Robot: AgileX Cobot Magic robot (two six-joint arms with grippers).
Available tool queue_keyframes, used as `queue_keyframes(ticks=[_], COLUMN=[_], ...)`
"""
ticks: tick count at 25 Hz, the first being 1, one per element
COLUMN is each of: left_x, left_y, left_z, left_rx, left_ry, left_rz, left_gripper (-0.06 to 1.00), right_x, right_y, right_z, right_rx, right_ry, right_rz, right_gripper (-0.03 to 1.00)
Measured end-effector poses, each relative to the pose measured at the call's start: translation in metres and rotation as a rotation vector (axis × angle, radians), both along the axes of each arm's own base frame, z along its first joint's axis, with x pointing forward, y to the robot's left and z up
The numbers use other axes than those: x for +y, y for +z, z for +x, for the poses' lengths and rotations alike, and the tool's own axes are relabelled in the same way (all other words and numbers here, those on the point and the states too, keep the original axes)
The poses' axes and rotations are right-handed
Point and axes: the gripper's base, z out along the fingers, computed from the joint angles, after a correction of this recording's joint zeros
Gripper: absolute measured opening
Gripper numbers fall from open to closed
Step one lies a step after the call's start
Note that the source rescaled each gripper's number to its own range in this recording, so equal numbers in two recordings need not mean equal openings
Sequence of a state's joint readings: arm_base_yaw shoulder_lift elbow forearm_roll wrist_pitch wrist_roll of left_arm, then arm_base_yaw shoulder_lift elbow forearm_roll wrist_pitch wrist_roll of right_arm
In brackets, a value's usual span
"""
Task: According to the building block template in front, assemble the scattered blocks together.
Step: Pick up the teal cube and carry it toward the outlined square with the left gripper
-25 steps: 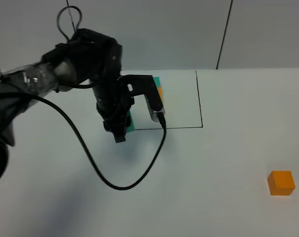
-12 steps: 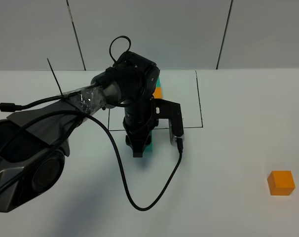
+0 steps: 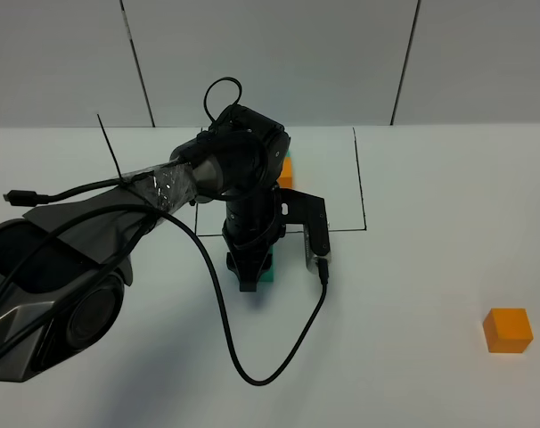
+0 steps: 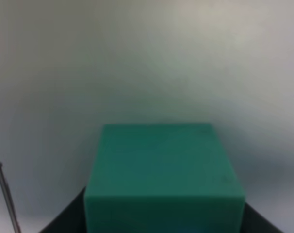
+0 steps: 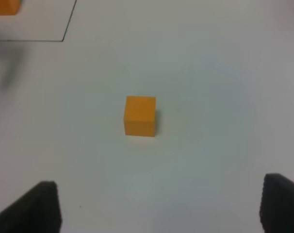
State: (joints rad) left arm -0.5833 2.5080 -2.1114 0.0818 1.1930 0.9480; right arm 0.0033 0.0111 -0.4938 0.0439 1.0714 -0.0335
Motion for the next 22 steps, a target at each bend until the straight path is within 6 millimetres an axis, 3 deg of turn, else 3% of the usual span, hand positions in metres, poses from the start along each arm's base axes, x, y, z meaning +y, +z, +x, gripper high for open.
queue_keyframes(ticks=[12,14,17,18,20,22], left_x=[-0.0011,-0.0014,-0.0013,-0.001,-0.0003,-0.0003], left_y=[-0.0005,-0.0009,-0.0009,-0.0009,0.0008,0.0087], left_z=[-0.0008,-0.0009,-0.0008,-0.0006,-0.0001,0.0], left_rx=[0.008,0.009,0.006,0.004,-0.005,-0.019], left_ry=[0.01,0.029,0.054,0.058,0.058,0.073], left_rz=[-0.012,-0.014,-0.013,-0.01,-0.004,-0.014], left_gripper=[0.02,0.24,0.76,0.88,0.99,1.0], right_x=[0.0,0.0,0.0,0.0,0.0,0.0], right_y=[0.0,0.0,0.0,0.0,0.0,0.0], right_z=[0.0,0.0,0.0,0.0,0.0,0.0], right_rx=[0.0,0.0,0.0,0.0,0.0,0.0], right_ry=[0.0,0.0,0.0,0.0,0.0,0.0], right_rz=[0.0,0.0,0.0,0.0,0.0,0.0], right_gripper=[0.69,0.69,0.69,0.69,0.69,0.69])
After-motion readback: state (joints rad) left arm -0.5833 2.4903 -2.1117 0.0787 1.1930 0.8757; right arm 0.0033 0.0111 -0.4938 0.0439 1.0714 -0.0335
